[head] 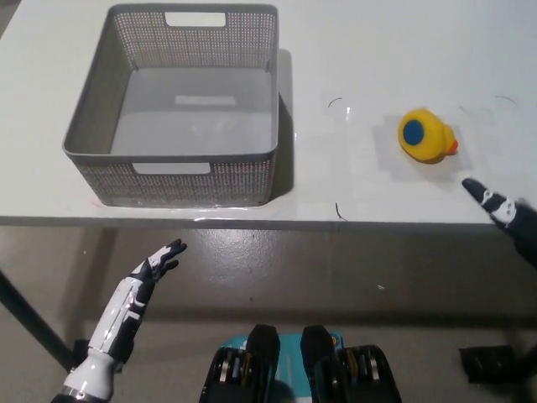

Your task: Use the right hand to pick up a yellow duck toy and place it into a container on the left hand side

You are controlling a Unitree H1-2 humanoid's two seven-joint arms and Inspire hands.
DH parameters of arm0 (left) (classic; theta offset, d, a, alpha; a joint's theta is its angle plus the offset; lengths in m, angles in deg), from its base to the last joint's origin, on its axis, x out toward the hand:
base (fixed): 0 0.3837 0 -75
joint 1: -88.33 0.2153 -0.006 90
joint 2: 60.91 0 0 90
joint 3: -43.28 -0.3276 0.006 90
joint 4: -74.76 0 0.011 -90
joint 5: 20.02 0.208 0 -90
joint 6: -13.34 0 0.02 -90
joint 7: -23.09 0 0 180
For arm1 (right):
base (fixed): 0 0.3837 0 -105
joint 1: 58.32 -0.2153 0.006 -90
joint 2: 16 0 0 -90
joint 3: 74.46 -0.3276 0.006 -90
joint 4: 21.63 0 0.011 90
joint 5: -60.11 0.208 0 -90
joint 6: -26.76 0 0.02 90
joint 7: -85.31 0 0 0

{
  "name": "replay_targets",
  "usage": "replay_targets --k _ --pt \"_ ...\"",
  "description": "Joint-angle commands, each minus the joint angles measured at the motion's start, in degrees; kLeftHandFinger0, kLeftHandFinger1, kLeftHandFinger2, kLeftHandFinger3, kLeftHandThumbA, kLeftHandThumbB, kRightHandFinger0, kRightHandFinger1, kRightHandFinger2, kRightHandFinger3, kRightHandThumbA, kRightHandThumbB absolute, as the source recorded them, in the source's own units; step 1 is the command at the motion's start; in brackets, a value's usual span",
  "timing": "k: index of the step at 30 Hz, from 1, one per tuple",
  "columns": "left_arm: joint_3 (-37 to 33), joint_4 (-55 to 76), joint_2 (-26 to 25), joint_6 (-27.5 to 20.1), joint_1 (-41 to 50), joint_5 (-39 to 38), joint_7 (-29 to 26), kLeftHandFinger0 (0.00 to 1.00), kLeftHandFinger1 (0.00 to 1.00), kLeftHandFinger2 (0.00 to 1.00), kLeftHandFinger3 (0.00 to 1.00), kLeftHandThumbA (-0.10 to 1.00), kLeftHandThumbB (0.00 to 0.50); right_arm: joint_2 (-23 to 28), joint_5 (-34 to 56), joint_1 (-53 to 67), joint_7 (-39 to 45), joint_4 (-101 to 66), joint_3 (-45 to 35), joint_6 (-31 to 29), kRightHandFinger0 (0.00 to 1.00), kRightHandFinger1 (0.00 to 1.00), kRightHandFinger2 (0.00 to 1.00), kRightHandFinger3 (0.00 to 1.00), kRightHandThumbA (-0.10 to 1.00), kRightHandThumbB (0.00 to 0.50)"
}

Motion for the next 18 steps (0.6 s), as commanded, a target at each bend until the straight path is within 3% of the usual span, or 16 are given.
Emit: replay_targets --k 1,8,11,18 --pt "0.33 1.53 -0.05 0.08 -0.04 -2.78 1.40 1.00 1.00 1.00 1.00 1.00 0.362 10.37 -10.91 -14.74 11.62 4.27 5.40 18.27 1.00 1.00 1.00 1.00 1.00 0.481" --pt "0.79 1.80 0.49 -0.27 3.55 -2.91 0.67 1.00 1.00 1.00 1.00 1.00 0.358 12.98 -13.86 -28.70 16.91 20.89 14.93 21.52 1.00 1.00 1.00 1.00 1.00 0.492" --pt "0.96 0.89 0.48 -1.80 3.75 -3.73 1.02 1.00 1.00 1.00 1.00 1.00 0.338 12.44 -14.71 -35.98 18.03 32.31 18.82 21.12 1.00 1.00 1.00 1.00 1.00 0.488" --pt "1.00 1.07 0.46 -1.62 4.51 -3.79 0.98 1.00 1.00 1.00 1.00 1.00 0.345 10.86 -14.94 -46.69 18.88 52.40 24.50 18.28 1.00 1.00 1.00 1.00 1.00 0.487"
